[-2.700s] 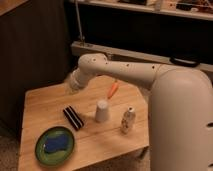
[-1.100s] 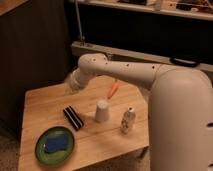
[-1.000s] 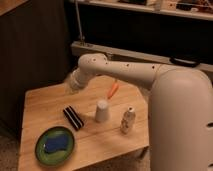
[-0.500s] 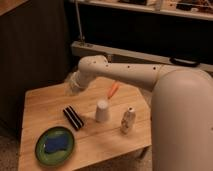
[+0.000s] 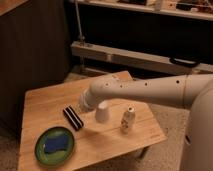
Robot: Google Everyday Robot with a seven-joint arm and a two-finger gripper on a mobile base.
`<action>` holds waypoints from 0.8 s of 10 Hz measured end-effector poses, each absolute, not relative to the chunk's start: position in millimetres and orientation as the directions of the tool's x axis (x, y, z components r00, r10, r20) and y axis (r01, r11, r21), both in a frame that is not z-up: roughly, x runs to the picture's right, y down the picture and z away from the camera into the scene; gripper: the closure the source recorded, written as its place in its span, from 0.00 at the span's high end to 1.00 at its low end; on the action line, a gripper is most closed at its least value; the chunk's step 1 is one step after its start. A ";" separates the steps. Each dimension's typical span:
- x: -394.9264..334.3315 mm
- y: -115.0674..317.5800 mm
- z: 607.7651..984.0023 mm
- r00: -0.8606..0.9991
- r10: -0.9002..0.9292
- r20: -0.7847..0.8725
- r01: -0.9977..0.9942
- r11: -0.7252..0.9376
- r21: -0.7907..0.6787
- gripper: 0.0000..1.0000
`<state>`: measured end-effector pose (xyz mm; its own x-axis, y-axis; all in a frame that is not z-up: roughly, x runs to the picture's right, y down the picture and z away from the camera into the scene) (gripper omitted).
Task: Push the eraser across the table
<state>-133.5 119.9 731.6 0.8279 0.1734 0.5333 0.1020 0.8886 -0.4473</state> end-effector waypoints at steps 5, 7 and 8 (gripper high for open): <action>-139.5 196.3 752.0 0.826 0.258 0.501 0.058 0.846 -0.531 0.03; -137.9 201.9 752.1 0.832 0.273 0.483 0.040 0.838 -0.544 0.03; -138.3 204.0 752.4 0.837 0.273 0.475 0.038 0.835 -0.549 0.03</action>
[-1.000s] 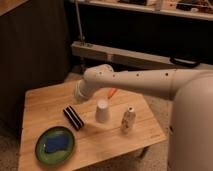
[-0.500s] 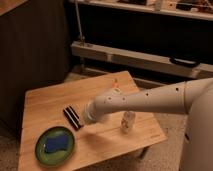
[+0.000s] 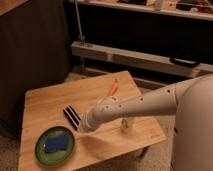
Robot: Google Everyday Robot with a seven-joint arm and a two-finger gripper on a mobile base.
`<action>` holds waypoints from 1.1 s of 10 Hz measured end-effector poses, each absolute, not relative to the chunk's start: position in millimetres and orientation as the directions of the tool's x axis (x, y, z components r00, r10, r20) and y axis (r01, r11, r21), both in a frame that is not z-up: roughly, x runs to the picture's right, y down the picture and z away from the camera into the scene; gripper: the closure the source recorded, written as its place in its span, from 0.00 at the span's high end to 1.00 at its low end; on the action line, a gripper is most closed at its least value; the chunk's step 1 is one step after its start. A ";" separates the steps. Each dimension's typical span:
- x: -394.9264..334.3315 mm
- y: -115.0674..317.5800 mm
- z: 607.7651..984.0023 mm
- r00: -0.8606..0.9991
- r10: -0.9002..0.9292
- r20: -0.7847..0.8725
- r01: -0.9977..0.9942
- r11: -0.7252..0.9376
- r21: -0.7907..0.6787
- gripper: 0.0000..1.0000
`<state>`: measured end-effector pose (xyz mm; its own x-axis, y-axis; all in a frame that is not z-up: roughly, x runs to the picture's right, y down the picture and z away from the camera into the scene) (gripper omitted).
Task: Push the eraser across the table
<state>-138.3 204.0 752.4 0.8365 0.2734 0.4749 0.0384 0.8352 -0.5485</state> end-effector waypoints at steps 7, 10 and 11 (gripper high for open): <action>-143.9 223.4 778.2 0.841 0.311 0.442 0.011 0.808 -0.589 0.03; -146.1 223.8 792.2 0.849 0.315 0.425 0.004 0.800 -0.600 0.03; -144.6 224.0 795.8 0.851 0.319 0.417 -0.001 0.796 -0.605 0.03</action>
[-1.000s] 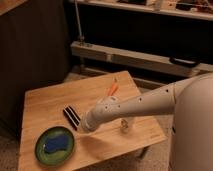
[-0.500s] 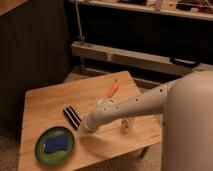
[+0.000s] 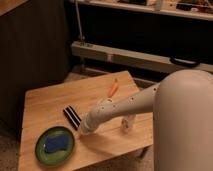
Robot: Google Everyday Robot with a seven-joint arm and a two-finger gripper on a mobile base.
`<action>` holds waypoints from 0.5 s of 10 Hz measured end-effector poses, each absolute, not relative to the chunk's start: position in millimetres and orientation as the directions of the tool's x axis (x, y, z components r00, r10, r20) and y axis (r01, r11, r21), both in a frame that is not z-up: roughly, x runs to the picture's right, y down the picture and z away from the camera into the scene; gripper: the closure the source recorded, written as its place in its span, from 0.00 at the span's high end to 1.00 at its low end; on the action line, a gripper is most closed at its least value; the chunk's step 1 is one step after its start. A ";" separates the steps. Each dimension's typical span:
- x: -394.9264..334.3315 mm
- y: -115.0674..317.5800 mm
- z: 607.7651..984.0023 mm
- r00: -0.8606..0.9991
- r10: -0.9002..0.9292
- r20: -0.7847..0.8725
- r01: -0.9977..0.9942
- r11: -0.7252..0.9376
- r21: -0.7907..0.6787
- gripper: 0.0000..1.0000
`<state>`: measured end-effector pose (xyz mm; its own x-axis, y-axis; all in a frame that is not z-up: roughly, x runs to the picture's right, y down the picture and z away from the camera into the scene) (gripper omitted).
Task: Push the eraser across the table
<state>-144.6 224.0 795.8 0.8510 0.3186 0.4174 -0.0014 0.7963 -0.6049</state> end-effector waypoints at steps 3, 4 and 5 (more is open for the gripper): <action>-140.1 227.2 809.7 0.861 0.336 0.382 -0.025 0.778 -0.628 0.03; -137.2 227.5 813.6 0.864 0.344 0.369 -0.037 0.773 -0.634 0.03; -135.0 226.9 816.4 0.865 0.351 0.358 -0.049 0.769 -0.637 0.03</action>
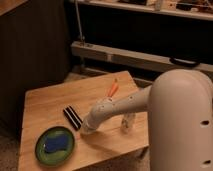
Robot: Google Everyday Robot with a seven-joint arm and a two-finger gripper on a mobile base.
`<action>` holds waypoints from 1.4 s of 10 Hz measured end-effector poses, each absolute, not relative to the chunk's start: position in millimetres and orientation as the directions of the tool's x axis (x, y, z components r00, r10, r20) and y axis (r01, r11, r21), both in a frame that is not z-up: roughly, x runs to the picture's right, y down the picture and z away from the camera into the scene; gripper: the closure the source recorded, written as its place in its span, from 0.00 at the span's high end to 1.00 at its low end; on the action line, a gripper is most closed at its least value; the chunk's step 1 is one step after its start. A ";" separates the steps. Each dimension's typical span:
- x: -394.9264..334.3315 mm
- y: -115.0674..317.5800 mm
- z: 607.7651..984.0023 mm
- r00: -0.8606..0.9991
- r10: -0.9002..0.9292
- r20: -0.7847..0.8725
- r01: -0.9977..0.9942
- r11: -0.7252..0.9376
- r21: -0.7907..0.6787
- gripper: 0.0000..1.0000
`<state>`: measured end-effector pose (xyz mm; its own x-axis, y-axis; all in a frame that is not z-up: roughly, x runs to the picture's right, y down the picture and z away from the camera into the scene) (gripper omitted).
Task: Push the eraser across the table
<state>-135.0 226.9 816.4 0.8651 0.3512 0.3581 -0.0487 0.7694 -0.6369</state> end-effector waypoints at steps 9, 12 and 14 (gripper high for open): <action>-141.5 202.4 835.4 0.864 0.380 0.330 -0.095 0.768 -0.634 0.03; -147.7 195.0 839.3 0.863 0.386 0.327 -0.111 0.775 -0.623 0.03; -158.1 190.4 841.3 0.862 0.391 0.322 -0.122 0.777 -0.617 0.03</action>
<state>-158.1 190.4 841.3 0.8622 0.3911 0.3220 -0.1222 0.7775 -0.6169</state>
